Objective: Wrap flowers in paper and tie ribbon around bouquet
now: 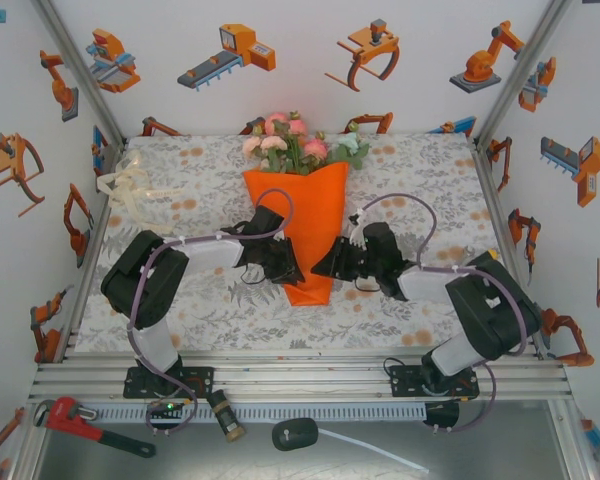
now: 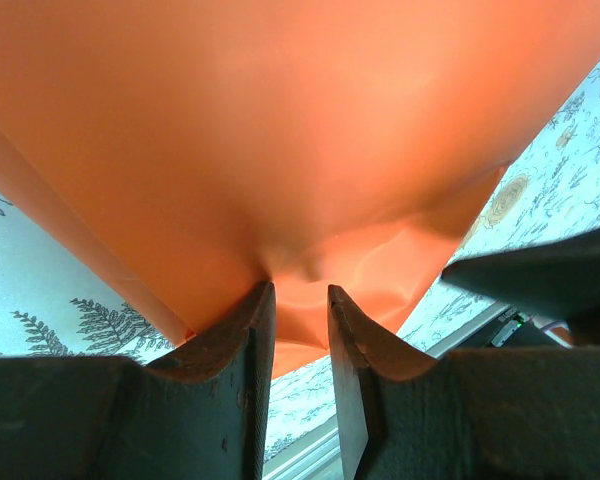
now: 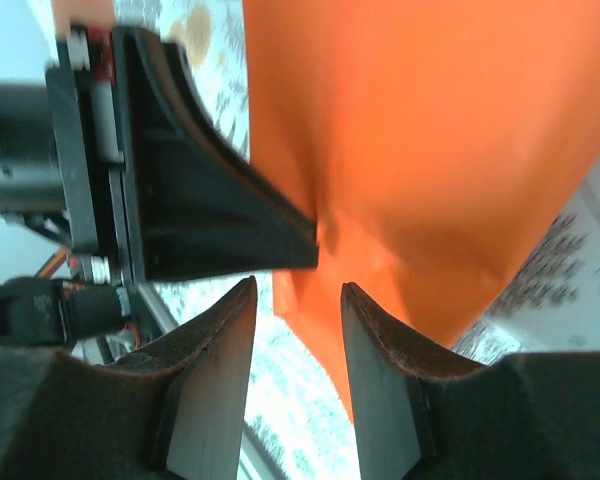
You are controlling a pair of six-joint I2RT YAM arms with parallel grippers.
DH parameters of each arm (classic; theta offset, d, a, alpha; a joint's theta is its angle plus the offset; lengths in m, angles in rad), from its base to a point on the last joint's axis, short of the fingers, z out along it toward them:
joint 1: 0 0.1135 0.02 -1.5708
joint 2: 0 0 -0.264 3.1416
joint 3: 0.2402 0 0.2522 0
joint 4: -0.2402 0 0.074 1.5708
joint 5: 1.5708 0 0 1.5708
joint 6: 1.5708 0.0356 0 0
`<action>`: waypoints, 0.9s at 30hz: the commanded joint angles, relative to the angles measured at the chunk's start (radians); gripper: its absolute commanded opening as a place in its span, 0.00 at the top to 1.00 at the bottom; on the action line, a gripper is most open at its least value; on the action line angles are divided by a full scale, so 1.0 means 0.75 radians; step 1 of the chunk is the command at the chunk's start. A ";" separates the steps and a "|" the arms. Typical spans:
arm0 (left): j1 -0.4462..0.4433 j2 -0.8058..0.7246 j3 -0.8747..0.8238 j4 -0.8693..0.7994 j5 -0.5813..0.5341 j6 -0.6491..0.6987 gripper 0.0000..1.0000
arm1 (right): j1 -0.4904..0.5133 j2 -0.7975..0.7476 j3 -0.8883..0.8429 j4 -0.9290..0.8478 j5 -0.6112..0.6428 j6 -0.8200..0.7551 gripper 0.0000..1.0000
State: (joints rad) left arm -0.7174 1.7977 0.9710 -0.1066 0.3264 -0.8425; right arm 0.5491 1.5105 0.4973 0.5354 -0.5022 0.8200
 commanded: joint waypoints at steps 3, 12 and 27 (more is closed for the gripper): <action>-0.002 0.011 -0.047 -0.096 -0.076 0.034 0.68 | 0.029 -0.032 -0.125 -0.004 0.034 0.096 0.61; -0.001 -0.004 -0.074 -0.077 -0.079 0.038 0.69 | -0.092 0.118 0.026 0.016 0.092 0.122 0.60; 0.005 -0.024 -0.080 -0.069 -0.076 0.050 0.69 | -0.335 0.437 0.359 0.092 0.077 0.054 0.58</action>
State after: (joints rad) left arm -0.7174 1.7813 0.9459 -0.0784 0.3180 -0.8410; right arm 0.3237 1.8065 0.7216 0.5674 -0.4557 0.8898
